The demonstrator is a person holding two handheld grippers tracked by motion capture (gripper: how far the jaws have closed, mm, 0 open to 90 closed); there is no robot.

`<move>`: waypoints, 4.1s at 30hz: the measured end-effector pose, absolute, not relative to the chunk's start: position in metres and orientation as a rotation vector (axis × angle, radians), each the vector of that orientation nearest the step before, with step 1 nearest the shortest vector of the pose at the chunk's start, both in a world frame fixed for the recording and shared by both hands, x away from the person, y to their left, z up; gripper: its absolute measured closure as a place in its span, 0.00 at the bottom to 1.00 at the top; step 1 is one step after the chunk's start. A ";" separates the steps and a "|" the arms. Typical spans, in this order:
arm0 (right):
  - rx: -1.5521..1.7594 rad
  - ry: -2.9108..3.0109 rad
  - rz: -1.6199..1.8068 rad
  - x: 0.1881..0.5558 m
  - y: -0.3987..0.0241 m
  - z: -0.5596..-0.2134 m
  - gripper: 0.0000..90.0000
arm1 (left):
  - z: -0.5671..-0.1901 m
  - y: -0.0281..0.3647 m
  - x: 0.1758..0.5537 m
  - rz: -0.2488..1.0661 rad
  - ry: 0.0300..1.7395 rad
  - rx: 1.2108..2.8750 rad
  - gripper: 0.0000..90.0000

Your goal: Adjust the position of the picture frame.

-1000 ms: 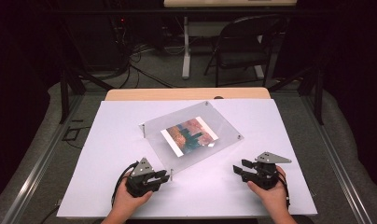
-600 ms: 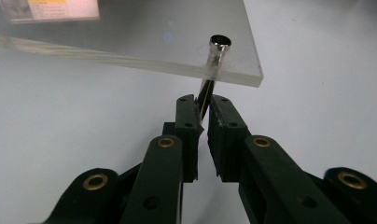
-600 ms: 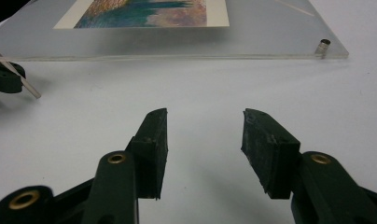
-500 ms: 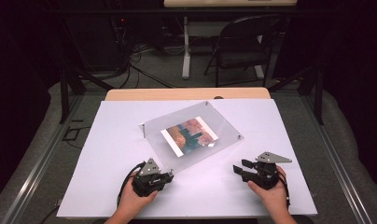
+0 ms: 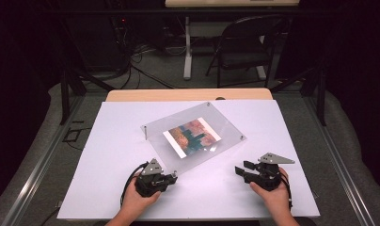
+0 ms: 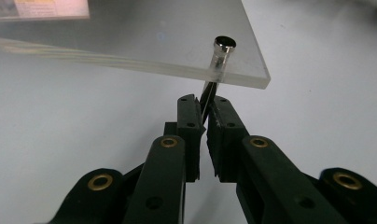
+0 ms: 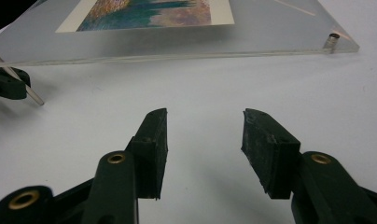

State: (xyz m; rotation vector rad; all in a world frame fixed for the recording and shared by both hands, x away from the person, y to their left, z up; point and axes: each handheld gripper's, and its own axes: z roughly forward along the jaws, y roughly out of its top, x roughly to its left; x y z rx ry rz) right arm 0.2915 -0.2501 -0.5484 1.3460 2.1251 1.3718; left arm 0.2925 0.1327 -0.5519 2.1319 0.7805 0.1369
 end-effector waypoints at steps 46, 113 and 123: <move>1.363 2.123 1.361 0.291 -0.250 -0.551 0.54 | -0.535 0.206 0.335 0.285 1.070 1.948 0.61; 1.039 2.418 1.609 0.265 -0.164 -0.548 0.63 | -0.524 0.186 0.383 0.252 1.053 1.917 0.92; 0.956 2.397 1.669 0.266 -0.147 -0.544 0.75 | -0.525 0.185 0.378 0.244 1.050 1.915 0.92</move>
